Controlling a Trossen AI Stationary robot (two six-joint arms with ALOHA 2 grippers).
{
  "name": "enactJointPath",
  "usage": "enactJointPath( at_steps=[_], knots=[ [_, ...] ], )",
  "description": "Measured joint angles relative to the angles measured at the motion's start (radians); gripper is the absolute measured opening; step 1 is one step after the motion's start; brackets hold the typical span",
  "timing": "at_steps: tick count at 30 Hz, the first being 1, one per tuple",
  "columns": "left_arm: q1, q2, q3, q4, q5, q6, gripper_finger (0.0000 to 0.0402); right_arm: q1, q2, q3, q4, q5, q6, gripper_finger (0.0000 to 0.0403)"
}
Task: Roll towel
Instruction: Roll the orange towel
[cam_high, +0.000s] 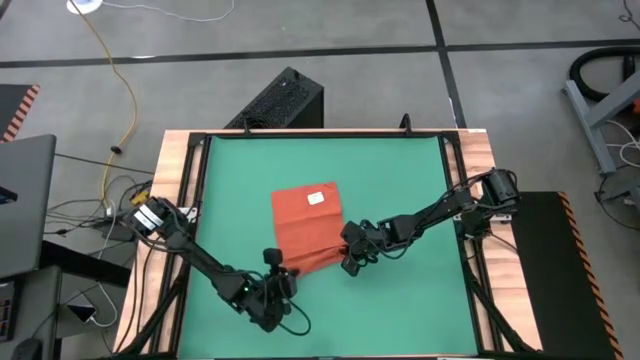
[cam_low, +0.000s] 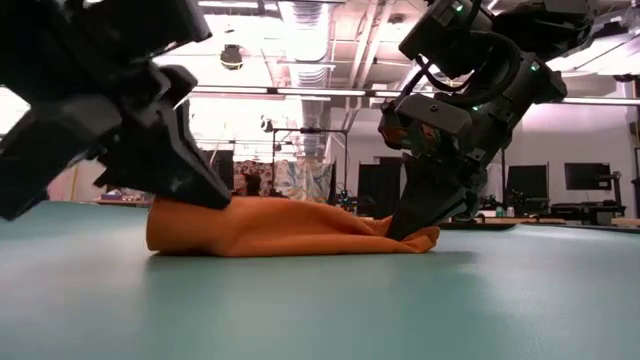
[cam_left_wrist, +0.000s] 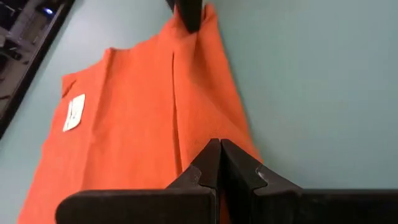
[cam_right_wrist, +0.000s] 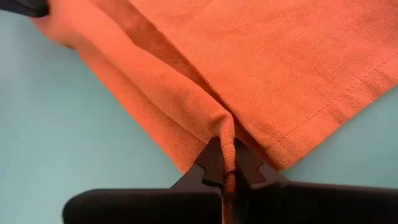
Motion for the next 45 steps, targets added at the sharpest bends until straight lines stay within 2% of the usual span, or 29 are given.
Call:
enactJointPath(
  at_steps=[7, 12, 23, 30, 34, 39, 45],
  knots=[
    [0.012, 0.000, -0.049, -0.067, 0.017, -0.103, 0.0000, 0.000, 0.000, 0.000, 0.000, 0.000, 0.000, 0.0016],
    [0.012, 0.000, -0.105, -0.027, 0.031, -0.151, 0.0000, 0.002, 0.000, 0.000, 0.000, 0.000, -0.031, 0.0024],
    [0.011, -0.004, -0.161, 0.055, 0.048, -0.177, 0.0000, 0.027, -0.092, -0.005, -0.004, -0.009, -0.102, 0.0114],
    [0.011, -0.004, -0.161, 0.054, 0.049, -0.166, 0.0000, 0.063, -0.197, -0.004, -0.116, 0.030, -0.105, 0.0148],
    [0.011, -0.003, -0.161, 0.052, 0.053, -0.156, 0.0000, 0.092, -0.233, -0.003, -0.197, 0.088, -0.115, 0.0148],
    [0.011, -0.003, -0.161, 0.051, 0.053, -0.153, 0.0000, 0.202, -0.260, 0.000, -0.077, 0.362, -0.316, 0.0128],
    [0.011, -0.002, -0.161, 0.051, 0.056, -0.137, 0.0000, 0.183, -0.163, -0.001, -0.012, 0.374, -0.399, 0.0071]
  ],
)
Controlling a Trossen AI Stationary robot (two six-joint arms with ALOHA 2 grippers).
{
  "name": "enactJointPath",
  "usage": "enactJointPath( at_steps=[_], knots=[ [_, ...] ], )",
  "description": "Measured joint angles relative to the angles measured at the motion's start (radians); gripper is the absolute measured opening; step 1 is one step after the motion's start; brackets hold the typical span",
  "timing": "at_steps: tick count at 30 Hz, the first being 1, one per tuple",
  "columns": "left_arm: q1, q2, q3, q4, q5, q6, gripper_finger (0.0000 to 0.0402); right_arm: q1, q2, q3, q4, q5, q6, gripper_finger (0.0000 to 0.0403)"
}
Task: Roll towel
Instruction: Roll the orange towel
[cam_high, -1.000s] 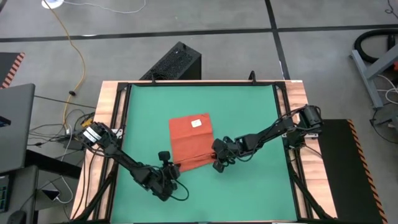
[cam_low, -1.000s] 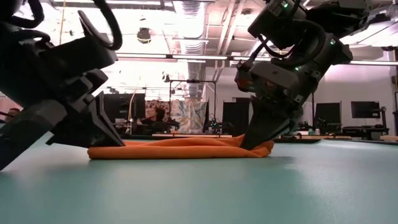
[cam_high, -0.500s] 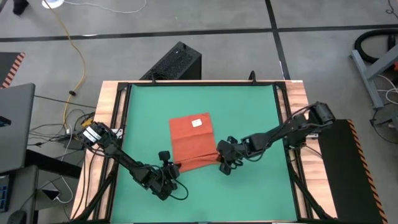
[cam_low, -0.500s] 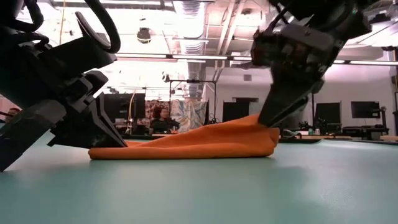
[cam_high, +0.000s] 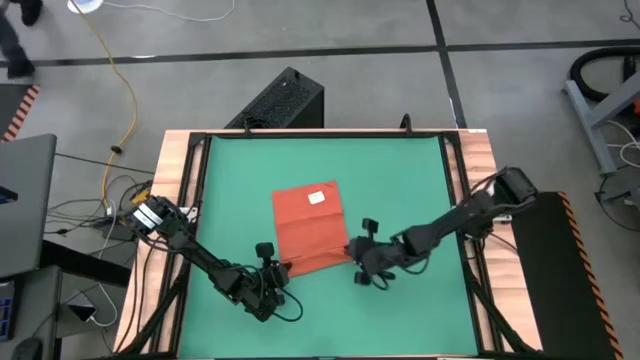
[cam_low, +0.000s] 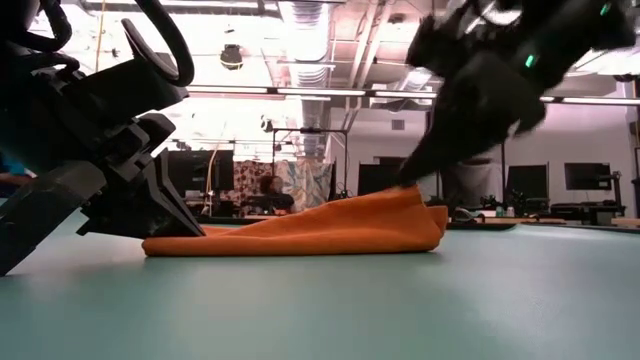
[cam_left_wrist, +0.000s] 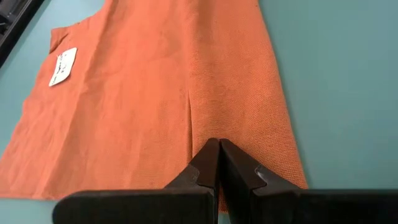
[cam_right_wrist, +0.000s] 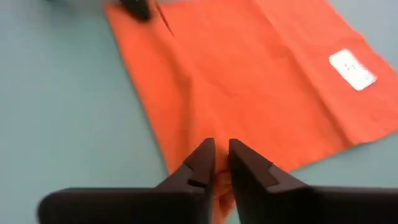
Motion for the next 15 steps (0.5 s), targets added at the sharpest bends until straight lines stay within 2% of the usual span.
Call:
enactJointPath(
  at_steps=[8, 15],
  knots=[
    [0.000, 0.000, 0.000, -0.002, 0.007, -0.005, 0.0000, -0.057, 0.133, 0.001, 0.058, -0.091, 0.019, 0.0024],
    [-0.006, -0.003, 0.037, -0.015, 0.015, 0.092, 0.0000, -0.052, 0.205, 0.005, 0.054, -0.090, 0.121, 0.0019]
  ],
)
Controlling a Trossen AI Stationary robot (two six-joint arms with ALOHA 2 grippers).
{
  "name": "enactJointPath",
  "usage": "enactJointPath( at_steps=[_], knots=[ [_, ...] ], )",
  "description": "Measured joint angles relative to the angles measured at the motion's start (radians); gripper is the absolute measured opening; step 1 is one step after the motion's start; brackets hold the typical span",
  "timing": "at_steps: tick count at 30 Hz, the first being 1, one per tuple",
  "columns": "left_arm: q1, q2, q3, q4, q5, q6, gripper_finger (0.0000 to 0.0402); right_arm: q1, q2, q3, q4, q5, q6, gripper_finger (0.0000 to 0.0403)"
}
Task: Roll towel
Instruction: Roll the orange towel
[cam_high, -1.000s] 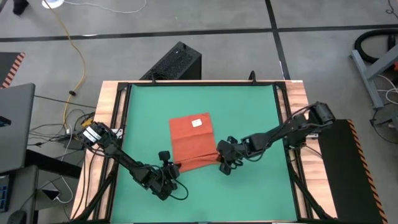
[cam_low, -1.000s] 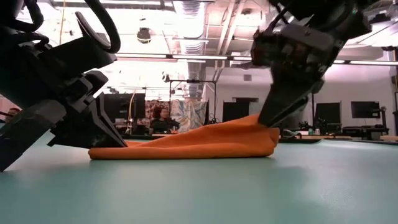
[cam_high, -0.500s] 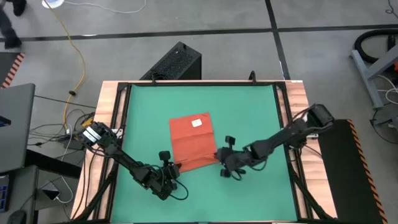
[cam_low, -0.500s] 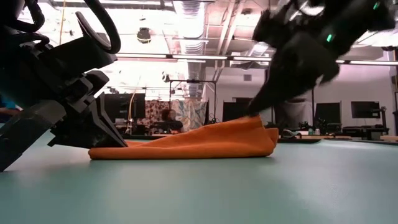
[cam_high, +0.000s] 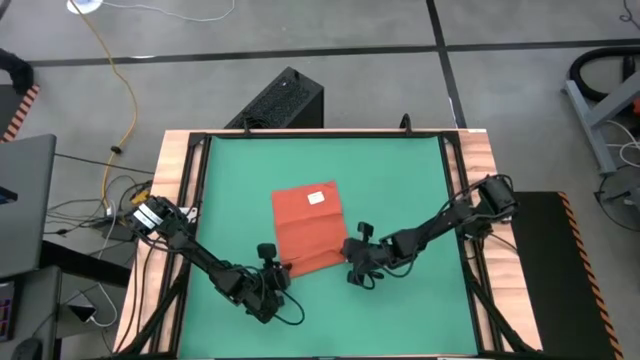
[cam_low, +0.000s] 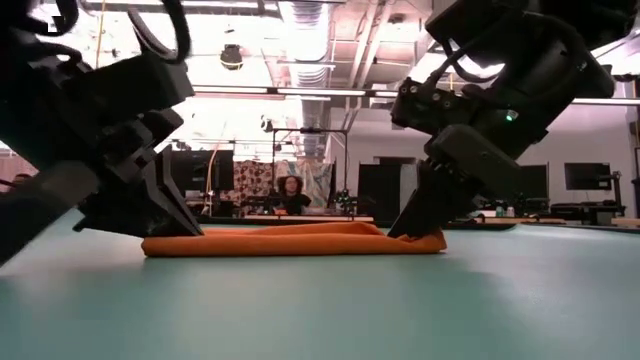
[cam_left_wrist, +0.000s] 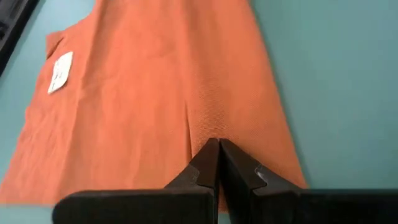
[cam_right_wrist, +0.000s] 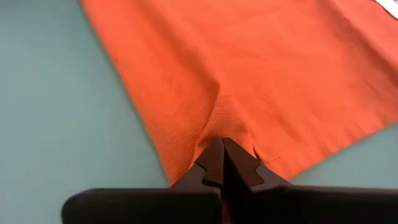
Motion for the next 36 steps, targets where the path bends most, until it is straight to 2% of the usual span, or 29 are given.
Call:
enactJointPath(
  at_steps=[4, 9, 12, 14, 18, 20, 23, 28, 33, 36],
  knots=[
    [-0.010, -0.039, 0.039, -0.052, -0.022, 0.044, 0.0000, 0.003, 0.020, 0.000, -0.011, -0.003, 0.038, 0.0025],
    [-0.060, -0.104, 0.042, -0.044, -0.200, 0.040, 0.0000, 0.016, 0.022, -0.001, -0.017, -0.002, 0.050, 0.0023],
    [-0.097, -0.119, -0.004, 0.081, -0.306, -0.018, 0.0000, 0.021, 0.022, -0.001, -0.014, 0.004, 0.051, 0.0022],
    [-0.114, -0.104, -0.069, 0.233, -0.329, -0.030, 0.0000, 0.021, 0.023, -0.002, -0.011, 0.004, 0.062, 0.0023],
    [-0.125, -0.060, -0.203, 0.580, -0.287, 0.063, 0.0000, 0.022, 0.024, -0.003, -0.005, 0.017, 0.085, 0.0024],
    [-0.125, -0.045, -0.244, 0.677, -0.231, 0.144, 0.0000, 0.022, 0.024, -0.003, 0.001, 0.017, 0.087, 0.0023],
    [-0.125, -0.043, -0.270, 0.683, -0.193, 0.232, 0.0000, 0.023, 0.024, -0.003, 0.003, 0.016, 0.088, 0.0023],
    [-0.153, -0.046, -0.237, 0.681, -0.107, 0.570, 0.0017, 0.023, 0.024, -0.004, 0.004, 0.016, 0.103, 0.0024],
    [-0.124, -0.047, -0.222, 0.669, 0.009, 0.608, 0.0071, 0.024, 0.025, -0.004, 0.004, 0.014, 0.103, 0.0023],
    [-0.106, -0.049, -0.222, 0.644, 0.010, 0.599, 0.0116, 0.024, 0.025, -0.004, 0.003, 0.012, 0.103, 0.0023]
  ],
)
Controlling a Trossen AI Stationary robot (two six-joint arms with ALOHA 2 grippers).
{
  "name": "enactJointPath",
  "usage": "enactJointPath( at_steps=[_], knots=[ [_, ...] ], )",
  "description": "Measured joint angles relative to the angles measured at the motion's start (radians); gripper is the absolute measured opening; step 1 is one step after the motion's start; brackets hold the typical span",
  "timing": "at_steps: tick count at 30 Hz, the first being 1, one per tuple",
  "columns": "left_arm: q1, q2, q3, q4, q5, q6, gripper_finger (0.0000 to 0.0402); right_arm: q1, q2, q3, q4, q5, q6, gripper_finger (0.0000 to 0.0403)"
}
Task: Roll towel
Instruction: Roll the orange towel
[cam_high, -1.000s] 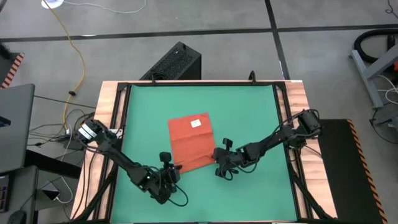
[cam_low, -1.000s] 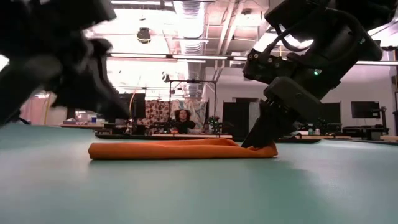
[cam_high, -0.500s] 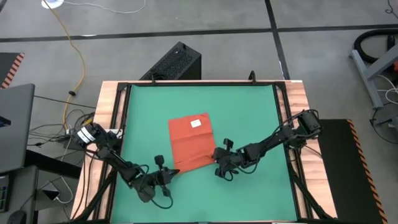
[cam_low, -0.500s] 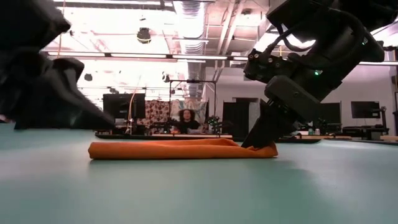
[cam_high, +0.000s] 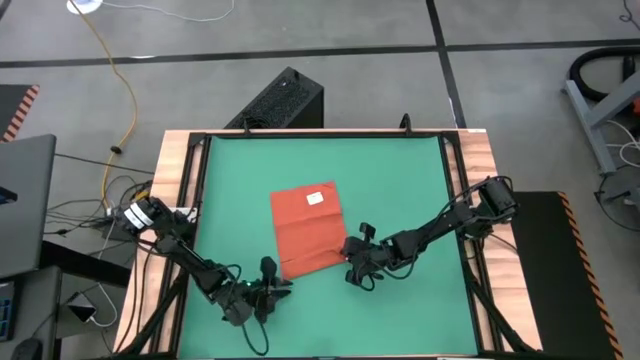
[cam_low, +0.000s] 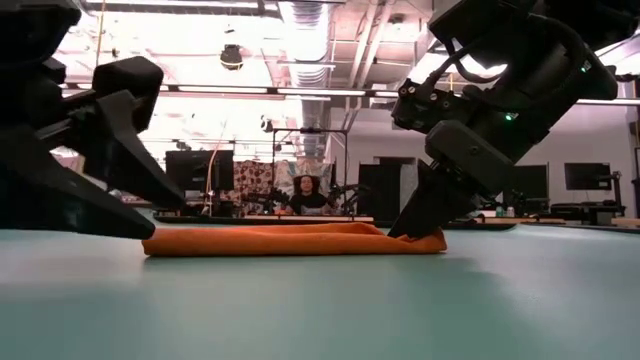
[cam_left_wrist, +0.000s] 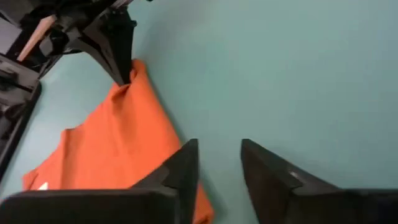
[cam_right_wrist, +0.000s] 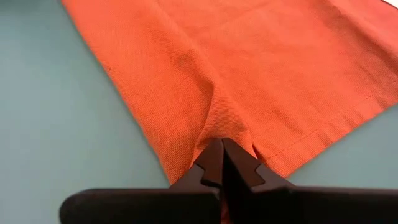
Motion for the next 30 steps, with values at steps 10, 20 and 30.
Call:
enactJointPath(
  at_steps=[10, 20, 30],
  knots=[
    [0.086, -0.002, 0.002, -0.192, -0.007, -0.162, 0.0222, 0.000, 0.000, -0.001, 0.000, -0.003, 0.000, 0.0024],
    [0.133, -0.001, -0.039, -0.228, 0.078, -0.271, 0.0177, 0.000, 0.000, -0.001, 0.001, -0.004, 0.000, 0.0024],
    [0.156, -0.001, -0.041, -0.307, 0.078, -0.441, 0.0035, 0.000, 0.000, -0.001, 0.016, -0.005, 0.000, 0.0024]
  ],
)
